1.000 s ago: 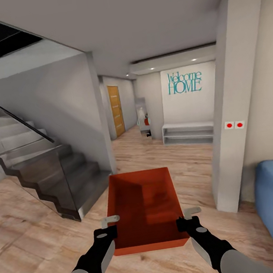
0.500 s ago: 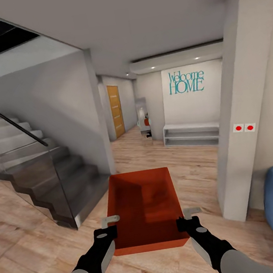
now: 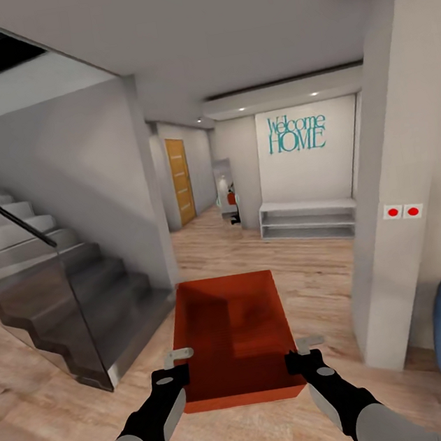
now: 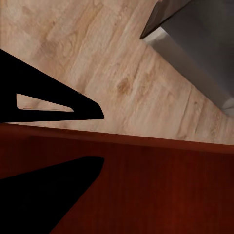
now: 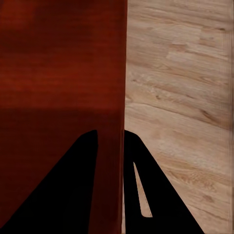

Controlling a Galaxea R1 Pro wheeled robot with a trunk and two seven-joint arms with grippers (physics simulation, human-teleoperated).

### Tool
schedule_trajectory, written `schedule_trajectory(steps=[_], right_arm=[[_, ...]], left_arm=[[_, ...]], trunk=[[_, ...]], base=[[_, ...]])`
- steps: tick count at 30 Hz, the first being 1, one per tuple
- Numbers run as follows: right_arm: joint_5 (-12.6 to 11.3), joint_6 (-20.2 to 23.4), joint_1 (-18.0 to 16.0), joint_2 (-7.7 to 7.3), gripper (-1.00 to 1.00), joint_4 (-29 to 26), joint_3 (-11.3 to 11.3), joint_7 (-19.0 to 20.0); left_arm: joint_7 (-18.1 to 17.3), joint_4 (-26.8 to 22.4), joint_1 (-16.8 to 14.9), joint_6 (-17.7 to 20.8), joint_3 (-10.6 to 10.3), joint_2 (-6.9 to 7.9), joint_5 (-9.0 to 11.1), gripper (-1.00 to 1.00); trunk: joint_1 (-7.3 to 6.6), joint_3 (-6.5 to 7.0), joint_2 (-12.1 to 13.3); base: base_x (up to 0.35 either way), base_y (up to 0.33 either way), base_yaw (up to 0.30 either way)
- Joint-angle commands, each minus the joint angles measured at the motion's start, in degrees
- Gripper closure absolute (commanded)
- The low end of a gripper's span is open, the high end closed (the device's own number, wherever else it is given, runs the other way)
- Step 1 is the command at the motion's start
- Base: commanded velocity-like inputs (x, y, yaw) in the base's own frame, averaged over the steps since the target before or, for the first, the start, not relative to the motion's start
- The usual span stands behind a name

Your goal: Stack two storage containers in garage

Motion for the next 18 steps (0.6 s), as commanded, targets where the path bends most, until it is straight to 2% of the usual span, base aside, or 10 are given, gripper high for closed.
schedule_trajectory(steps=[1, 7, 18], right_arm=[[0.01, -1.85, -0.07, -0.06, 1.00, -0.12, -0.88, -0.38], [-0.02, -1.85, -0.07, -0.12, 1.00, -0.16, -0.93, -0.30], [-0.07, -1.92, -0.07, -0.22, 1.00, -0.16, -0.96, -0.45]], left_arm=[[0.62, -0.04, 0.01, 0.28, 1.79, 0.15, 2.79, 1.00], [0.62, -0.04, 0.01, 0.28, 1.79, 0.14, 2.71, 1.00], [0.62, -0.04, -0.01, 0.28, 1.83, 0.16, 2.71, 1.00]], trunk=[[0.06, 0.01, -0.04], [0.06, 0.17, -0.04], [0.06, 0.19, -0.04]], base=[[0.332, 0.000, -0.266], [0.332, 0.000, -0.264], [0.332, 0.000, -0.017]])
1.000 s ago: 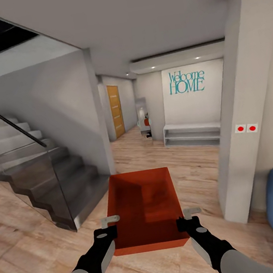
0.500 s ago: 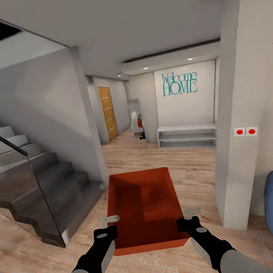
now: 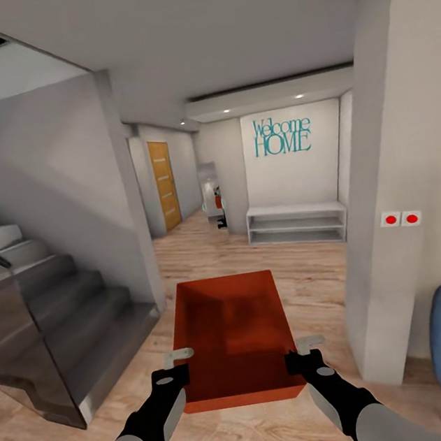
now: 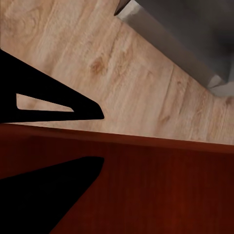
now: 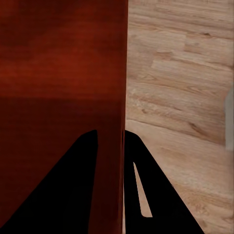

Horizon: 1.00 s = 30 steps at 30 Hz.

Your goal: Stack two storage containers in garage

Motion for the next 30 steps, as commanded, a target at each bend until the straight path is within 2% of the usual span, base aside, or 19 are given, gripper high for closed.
schedule_trajectory(steps=[1, 30], right_arm=[[0.13, -1.84, -0.06, -0.20, 1.00, -0.15, -1.22, -0.41], [0.05, -1.63, -0.06, -0.20, 1.00, -0.11, -1.22, -0.50]], left_arm=[[0.60, 0.00, 0.01, 0.24, 1.98, 0.16, 2.61, 1.00], [0.60, 0.00, 0.00, 0.32, 2.02, 0.21, 2.74, 1.00]], trunk=[[0.05, -0.02, -0.04], [0.05, -0.02, -0.04]], base=[[0.332, 0.000, 0.000], [0.332, 0.000, 0.000]])
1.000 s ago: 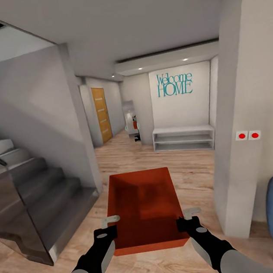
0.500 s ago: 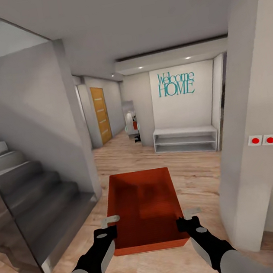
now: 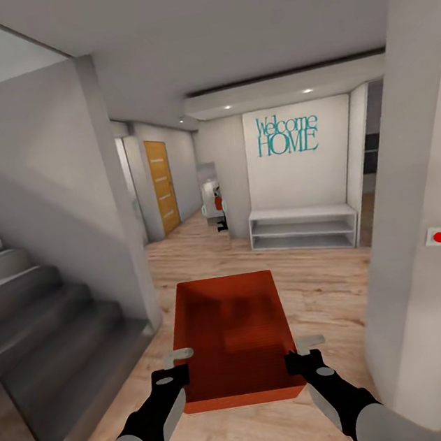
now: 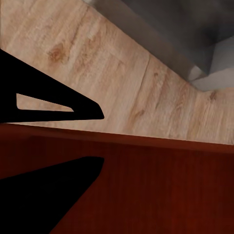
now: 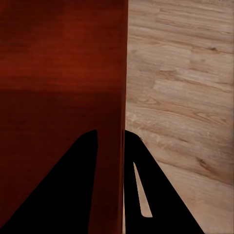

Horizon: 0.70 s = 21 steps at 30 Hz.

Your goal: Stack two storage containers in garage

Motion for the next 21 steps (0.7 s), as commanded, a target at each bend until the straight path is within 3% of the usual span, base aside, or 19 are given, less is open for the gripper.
schedule_trajectory(steps=[1, 21], right_arm=[[0.14, -1.64, -0.06, -0.25, 1.00, -0.17, -1.35, -0.39], [0.14, -1.99, -0.06, -0.25, 1.00, -0.17, -1.35, -0.39]], left_arm=[[0.60, 0.00, 0.00, 0.24, 2.19, 0.13, 2.58, 1.00], [0.60, 0.00, 0.02, 0.28, 2.19, 0.13, 2.58, 1.00]], trunk=[[0.05, -0.02, -0.04], [0.05, -0.02, -0.04]], base=[[0.332, 0.000, 0.000], [0.332, 0.000, 0.000]])
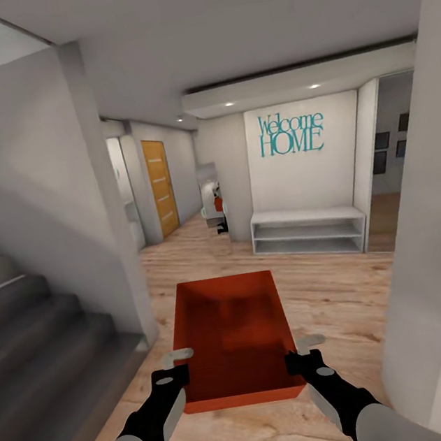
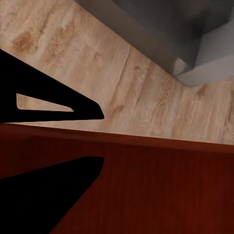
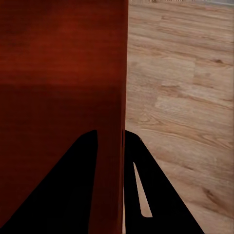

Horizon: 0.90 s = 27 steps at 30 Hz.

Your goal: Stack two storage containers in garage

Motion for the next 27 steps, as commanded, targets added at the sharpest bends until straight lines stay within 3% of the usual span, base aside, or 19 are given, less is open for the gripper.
schedule_trajectory(steps=[1, 27], right_arm=[[0.13, -2.10, -0.06, -0.24, 1.00, -0.16, -1.38, -0.39], [0.12, -2.07, -0.06, -0.24, 1.00, -0.12, -1.38, -0.39]], left_arm=[[0.60, -0.01, -0.01, 0.25, 2.16, 0.13, 2.55, 1.00], [0.60, 0.06, -0.01, 0.24, 2.16, 0.13, 2.55, 1.00]], trunk=[[0.05, -0.02, -0.04], [0.05, -0.02, -0.04]], base=[[0.332, 0.000, 0.000], [0.332, 0.000, 0.000]])
